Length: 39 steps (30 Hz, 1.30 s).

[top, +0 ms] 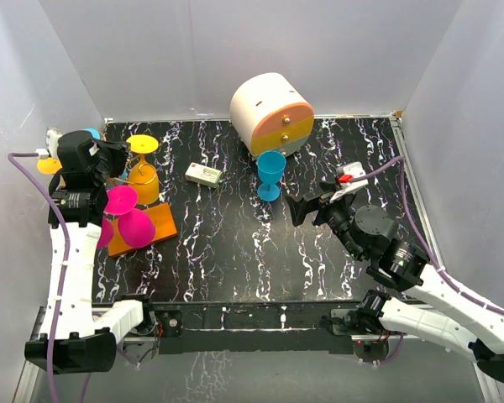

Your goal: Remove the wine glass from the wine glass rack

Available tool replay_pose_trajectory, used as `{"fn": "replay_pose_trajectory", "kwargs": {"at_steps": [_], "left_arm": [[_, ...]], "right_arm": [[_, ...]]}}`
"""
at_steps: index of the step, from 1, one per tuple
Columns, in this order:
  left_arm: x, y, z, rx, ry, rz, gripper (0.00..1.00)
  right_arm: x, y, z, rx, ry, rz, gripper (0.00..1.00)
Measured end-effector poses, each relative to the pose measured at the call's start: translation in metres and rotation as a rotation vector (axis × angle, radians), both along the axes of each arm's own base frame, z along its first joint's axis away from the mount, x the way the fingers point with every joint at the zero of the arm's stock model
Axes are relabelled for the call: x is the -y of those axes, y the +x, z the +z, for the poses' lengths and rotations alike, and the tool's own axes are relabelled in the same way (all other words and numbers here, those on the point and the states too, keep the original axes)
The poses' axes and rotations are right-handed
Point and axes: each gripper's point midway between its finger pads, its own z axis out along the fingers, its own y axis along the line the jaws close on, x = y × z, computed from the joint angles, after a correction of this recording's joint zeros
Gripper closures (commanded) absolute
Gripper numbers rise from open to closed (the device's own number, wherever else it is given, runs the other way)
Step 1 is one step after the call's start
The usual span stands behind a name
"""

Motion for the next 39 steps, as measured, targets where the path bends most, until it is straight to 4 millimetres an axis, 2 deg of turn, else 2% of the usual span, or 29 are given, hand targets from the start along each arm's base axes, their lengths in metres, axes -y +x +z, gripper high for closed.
{"fn": "replay_pose_trajectory", "kwargs": {"at_steps": [7, 20, 24, 29, 35, 39], "left_arm": [[-0.010, -0.006, 0.001, -0.020, 0.030, 0.046, 1.00], [-0.030, -0.017, 0.027, 0.004, 0.088, 0.144, 1.00], [-0.034, -0.011, 0.027, -0.003, 0.088, 0.166, 1.00], [-0.035, 0.001, 0.018, -0.029, 0.073, 0.175, 1.00], [-0.040, 0.020, 0.008, -0.049, 0.061, 0.195, 1.00], [-0.042, 0.036, 0.011, -0.050, 0.059, 0.198, 1.00]], "right_arm": [[0.000, 0.000, 0.000, 0.000, 0.004, 0.000, 0.02], [0.000, 0.000, 0.000, -0.001, 0.003, 0.000, 0.02], [0.001, -0.001, -0.001, -0.004, -0.002, 0.000, 0.02], [0.001, 0.000, -0.002, -0.006, -0.005, -0.004, 0.02], [0.002, 0.000, -0.002, -0.006, -0.006, -0.008, 0.02], [0.002, 0.000, -0.002, -0.006, -0.006, -0.008, 0.02]]}}
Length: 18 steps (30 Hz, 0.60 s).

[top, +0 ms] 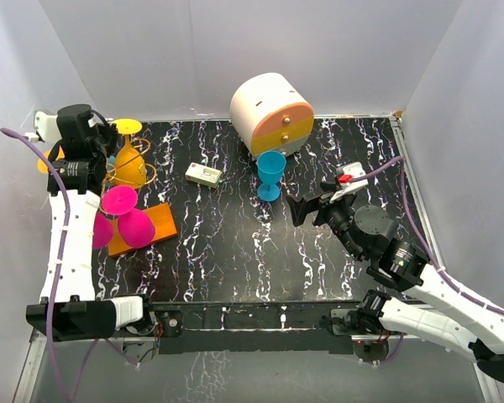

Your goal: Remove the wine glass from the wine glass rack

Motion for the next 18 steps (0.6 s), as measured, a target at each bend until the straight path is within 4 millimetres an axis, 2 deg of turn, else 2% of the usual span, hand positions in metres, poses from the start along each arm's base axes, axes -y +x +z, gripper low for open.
{"fn": "replay_pose_trajectory", "kwargs": {"at_steps": [6, 14, 18], "left_arm": [[0.003, 0.014, 0.006, 0.034, -0.020, -0.017, 1.00], [0.027, 0.041, 0.005, 0.075, -0.118, -0.124, 1.00], [0.039, 0.046, 0.016, 0.123, -0.164, -0.174, 1.00]], "right_arm": [[0.001, 0.000, 0.000, 0.000, 0.001, -0.004, 0.02], [-0.002, 0.001, -0.002, -0.017, 0.017, -0.004, 0.02], [-0.006, 0.003, -0.008, -0.040, 0.019, -0.004, 0.02]]}}
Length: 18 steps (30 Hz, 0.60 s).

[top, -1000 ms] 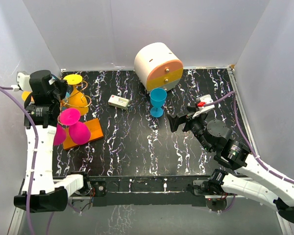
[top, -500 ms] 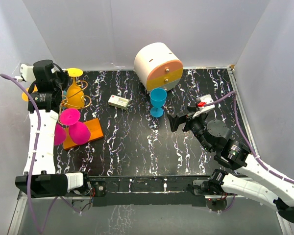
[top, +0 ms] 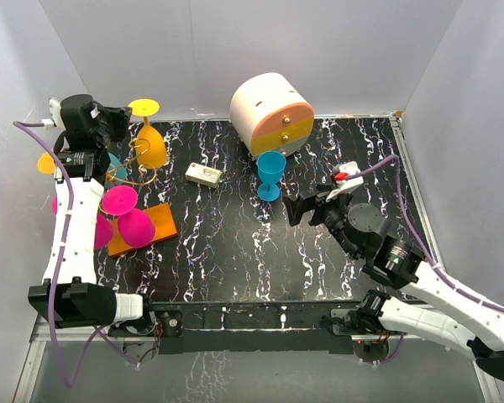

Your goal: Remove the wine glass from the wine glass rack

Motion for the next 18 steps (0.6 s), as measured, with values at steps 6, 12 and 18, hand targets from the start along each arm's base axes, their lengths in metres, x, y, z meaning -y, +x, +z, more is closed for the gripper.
{"fn": "replay_pose_trajectory", "kwargs": {"at_steps": [6, 12, 18], "left_arm": [[0.021, 0.004, 0.024, 0.093, -0.075, -0.099, 1.00], [0.051, 0.001, 0.052, 0.210, -0.186, -0.248, 1.00], [0.077, -0.019, 0.076, 0.317, -0.296, -0.398, 1.00]], "right_arm": [[-0.008, 0.002, -0.004, -0.041, 0.031, 0.006, 0.02], [-0.029, 0.004, 0.002, -0.092, 0.089, 0.051, 0.02], [-0.072, 0.003, 0.018, -0.144, 0.191, 0.177, 0.02]]}}
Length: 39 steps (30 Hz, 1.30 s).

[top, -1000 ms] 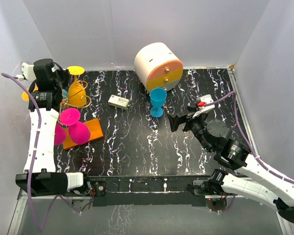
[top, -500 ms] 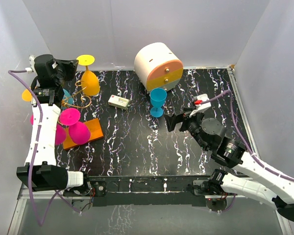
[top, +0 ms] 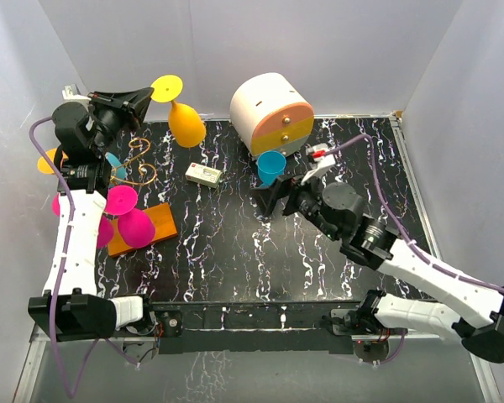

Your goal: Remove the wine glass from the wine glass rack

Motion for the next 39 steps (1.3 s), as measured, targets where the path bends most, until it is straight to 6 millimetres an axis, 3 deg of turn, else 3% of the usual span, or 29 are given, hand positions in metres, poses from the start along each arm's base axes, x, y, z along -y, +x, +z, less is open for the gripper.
{"fn": "replay_pose_trajectory", "kwargs": {"at_steps": [7, 11, 15, 18, 21, 24, 32, 39], "left_arm": [[0.019, -0.043, 0.044, 0.165, -0.102, -0.126, 1.00], [0.025, -0.074, 0.066, 0.257, -0.151, -0.178, 1.00], [0.029, -0.098, 0.075, 0.312, -0.199, -0.223, 1.00], [0.030, -0.108, 0.076, 0.330, -0.233, -0.249, 1.00], [0.032, -0.111, 0.077, 0.336, -0.260, -0.272, 1.00], [0.032, -0.115, 0.077, 0.344, -0.288, -0.285, 1.00], [0.033, -0.132, 0.087, 0.381, -0.329, -0.323, 1.00], [0.034, -0.140, 0.091, 0.393, -0.334, -0.335, 1.00]], "right_arm": [[-0.064, 0.003, 0.025, -0.061, 0.235, 0.189, 0.02], [-0.082, 0.018, 0.049, -0.074, 0.436, 0.265, 0.02], [-0.085, 0.031, 0.080, -0.031, 0.621, 0.333, 0.03], [-0.089, 0.031, 0.097, 0.013, 0.714, 0.400, 0.11], [-0.095, 0.028, 0.106, 0.031, 0.778, 0.458, 0.15], [-0.101, 0.027, 0.115, 0.035, 0.838, 0.506, 0.27], [-0.101, 0.016, 0.138, 0.071, 0.942, 0.617, 0.32], [-0.095, 0.007, 0.151, 0.093, 0.991, 0.656, 0.63]]}}
